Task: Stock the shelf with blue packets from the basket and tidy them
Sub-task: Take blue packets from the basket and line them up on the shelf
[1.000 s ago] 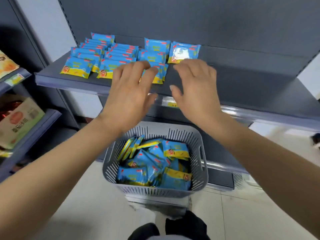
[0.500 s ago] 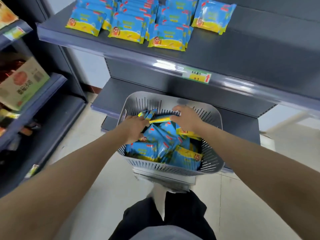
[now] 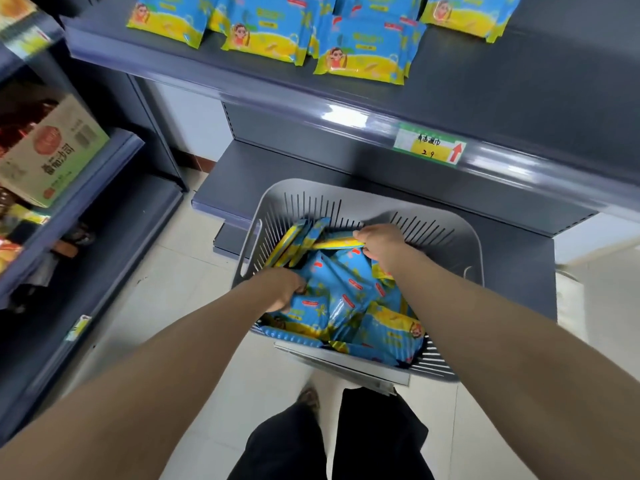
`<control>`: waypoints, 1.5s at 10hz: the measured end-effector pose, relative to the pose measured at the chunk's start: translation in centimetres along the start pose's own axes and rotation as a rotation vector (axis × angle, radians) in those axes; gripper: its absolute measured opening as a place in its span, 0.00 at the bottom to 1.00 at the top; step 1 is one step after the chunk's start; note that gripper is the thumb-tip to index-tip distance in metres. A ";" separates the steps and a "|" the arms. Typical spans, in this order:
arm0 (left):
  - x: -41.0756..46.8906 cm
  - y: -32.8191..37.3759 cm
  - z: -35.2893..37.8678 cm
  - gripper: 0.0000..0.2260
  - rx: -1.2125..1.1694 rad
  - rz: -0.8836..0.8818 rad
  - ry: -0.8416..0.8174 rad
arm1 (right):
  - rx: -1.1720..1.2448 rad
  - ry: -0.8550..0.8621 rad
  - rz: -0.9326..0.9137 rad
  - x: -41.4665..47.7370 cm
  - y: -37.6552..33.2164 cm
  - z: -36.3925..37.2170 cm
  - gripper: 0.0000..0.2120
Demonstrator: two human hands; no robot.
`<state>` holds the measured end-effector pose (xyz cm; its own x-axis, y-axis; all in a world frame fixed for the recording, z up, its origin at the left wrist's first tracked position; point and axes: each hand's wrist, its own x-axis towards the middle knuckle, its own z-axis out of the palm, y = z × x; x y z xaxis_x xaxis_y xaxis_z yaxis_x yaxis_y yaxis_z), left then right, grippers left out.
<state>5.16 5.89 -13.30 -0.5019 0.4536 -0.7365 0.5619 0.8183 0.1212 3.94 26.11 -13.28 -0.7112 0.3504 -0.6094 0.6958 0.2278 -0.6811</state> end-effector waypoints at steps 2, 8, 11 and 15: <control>0.3 -0.1 0.5 0.27 0.123 0.011 -0.060 | 0.222 0.070 0.079 0.7 0.4 0.1 0.09; -8.4 0.9 -10.3 0.09 -0.072 0.086 0.297 | 0.057 -0.011 -0.091 -8.5 -4.8 -4.0 0.17; -12.2 4.9 -20.2 0.08 -0.273 0.317 0.530 | 0.311 0.202 -0.490 -12.1 -12.1 -14.0 0.05; -9.5 9.8 -30.6 0.05 -0.392 0.393 0.844 | 0.213 0.348 -0.756 -4.4 -17.7 -25.7 0.32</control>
<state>-4.68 20.38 15.23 -0.7141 0.6935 0.0960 0.6080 0.5464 0.5760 -2.64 43.83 11.89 -0.8812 0.4397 0.1739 -0.0106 0.3493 -0.9370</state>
